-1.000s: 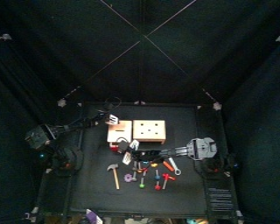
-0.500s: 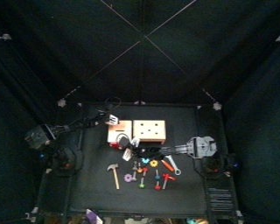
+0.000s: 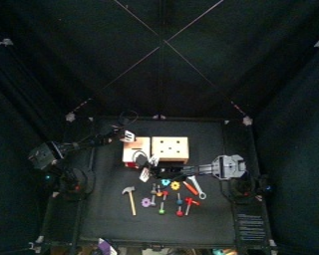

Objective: Close drawer

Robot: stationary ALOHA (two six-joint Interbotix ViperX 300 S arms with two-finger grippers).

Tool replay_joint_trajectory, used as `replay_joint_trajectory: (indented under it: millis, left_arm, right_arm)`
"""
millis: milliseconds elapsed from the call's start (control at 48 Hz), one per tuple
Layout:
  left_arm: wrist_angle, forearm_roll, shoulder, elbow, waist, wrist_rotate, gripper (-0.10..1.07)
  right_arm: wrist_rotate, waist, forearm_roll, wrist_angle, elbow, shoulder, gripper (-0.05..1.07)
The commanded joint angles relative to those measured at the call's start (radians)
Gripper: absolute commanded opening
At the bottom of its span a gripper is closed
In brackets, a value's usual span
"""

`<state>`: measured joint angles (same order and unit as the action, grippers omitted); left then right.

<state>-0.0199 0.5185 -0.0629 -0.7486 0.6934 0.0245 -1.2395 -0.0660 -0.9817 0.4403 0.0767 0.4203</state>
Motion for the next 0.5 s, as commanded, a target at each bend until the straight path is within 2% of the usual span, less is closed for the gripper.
replay_joint_trajectory:
  millis: [0, 292, 479]
  left_arm:
    - [0.029, 0.0, -0.029, 0.008, 0.0, -0.003, 0.28]
    - [0.202, 0.002, -0.089, -0.038, -0.005, -0.002, 0.28]
    - [0.238, 0.0, -0.117, -0.074, -0.005, 0.0, 0.28]
  right_arm:
    - [0.0, -0.012, -0.008, -0.003, -0.025, -0.038, 0.26]
    - [0.0, 0.037, -0.038, -0.005, -0.021, -0.081, 0.26]
    - [0.0, 0.052, -0.048, -0.005, -0.018, -0.098, 0.26]
